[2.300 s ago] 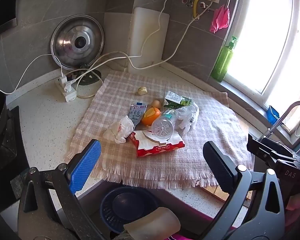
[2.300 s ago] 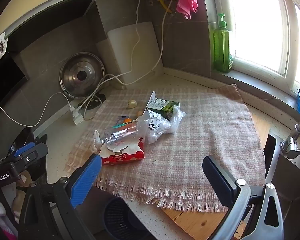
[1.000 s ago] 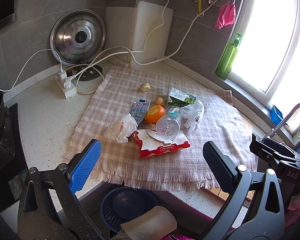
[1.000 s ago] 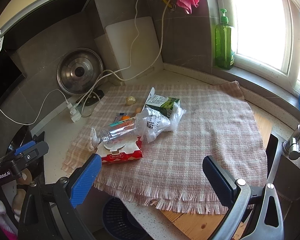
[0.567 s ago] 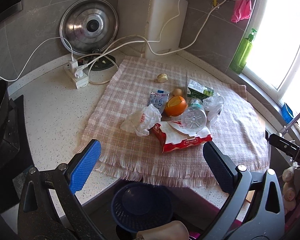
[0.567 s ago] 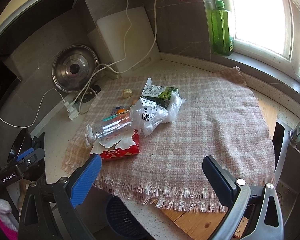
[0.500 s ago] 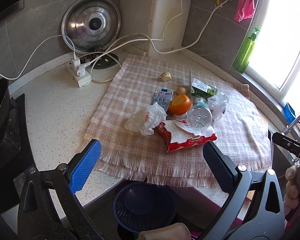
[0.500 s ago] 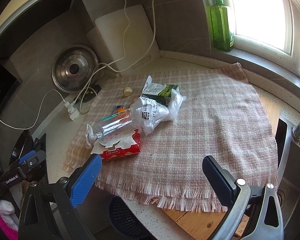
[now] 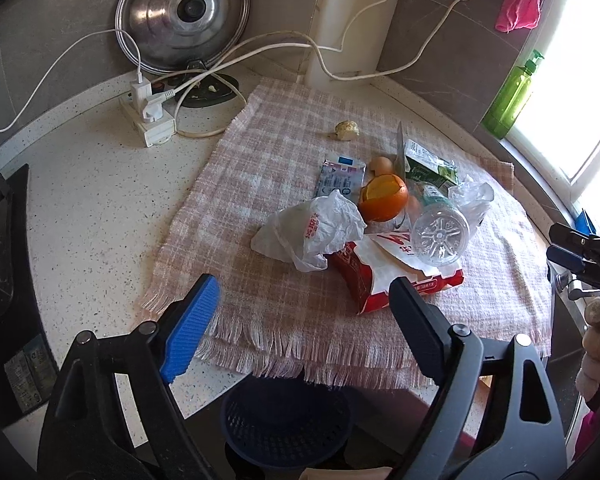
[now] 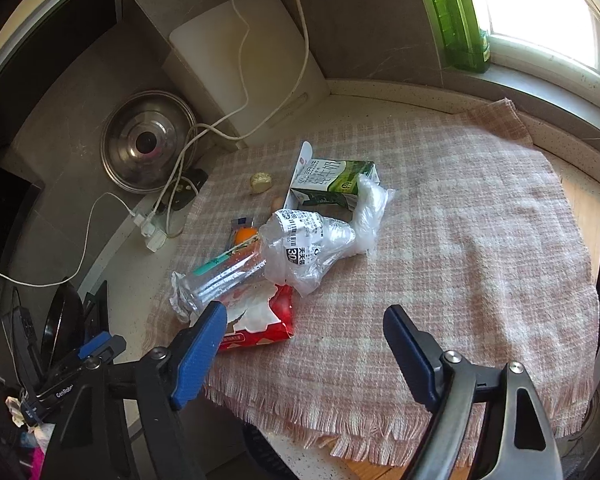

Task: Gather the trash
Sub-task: 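Grasp the white plastic bag with the left tool while the right tool grasps the clear plastic bag, then carry both bags down over the blue wastebasket with both tools, then open both tools to drop the bags into the blue wastebasket, then grasp the toothpaste tube with the left tool while the right tool grasps the water bottle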

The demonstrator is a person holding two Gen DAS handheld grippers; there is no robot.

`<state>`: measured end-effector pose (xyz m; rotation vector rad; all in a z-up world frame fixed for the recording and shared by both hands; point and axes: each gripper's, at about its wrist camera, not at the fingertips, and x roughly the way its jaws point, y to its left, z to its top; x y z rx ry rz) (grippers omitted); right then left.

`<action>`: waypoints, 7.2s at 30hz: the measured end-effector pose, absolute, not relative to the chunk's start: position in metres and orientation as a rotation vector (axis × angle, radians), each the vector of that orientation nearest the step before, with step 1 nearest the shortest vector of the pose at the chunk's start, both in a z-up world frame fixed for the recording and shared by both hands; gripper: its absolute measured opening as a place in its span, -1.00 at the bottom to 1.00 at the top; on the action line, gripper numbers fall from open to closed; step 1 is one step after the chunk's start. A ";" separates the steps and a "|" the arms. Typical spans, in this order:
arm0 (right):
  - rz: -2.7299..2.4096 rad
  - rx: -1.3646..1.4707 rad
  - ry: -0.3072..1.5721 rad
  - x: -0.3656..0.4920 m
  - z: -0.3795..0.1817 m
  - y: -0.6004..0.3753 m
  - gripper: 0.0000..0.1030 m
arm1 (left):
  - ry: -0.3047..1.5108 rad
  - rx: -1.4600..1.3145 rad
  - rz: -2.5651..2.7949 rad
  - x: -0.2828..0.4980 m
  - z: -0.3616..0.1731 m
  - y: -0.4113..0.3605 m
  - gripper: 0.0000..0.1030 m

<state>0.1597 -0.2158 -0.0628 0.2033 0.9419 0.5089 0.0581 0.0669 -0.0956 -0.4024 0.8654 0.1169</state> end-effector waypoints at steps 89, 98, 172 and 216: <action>0.802 0.026 1.017 0.013 -0.078 -0.190 -0.66 | 0.961 -0.387 0.012 -0.007 -0.121 0.037 -0.94; 0.885 -0.067 1.091 -0.020 -0.110 -0.154 -0.66 | 1.030 -0.396 -0.021 -0.027 -0.153 0.028 -0.94; 0.757 -0.216 1.297 0.004 -0.262 -0.113 0.11 | 1.184 -0.291 0.037 -0.031 -0.284 0.006 0.03; 0.628 0.483 1.182 0.200 -0.106 -0.171 0.69 | 0.917 -0.363 -0.003 0.139 -0.110 0.071 0.03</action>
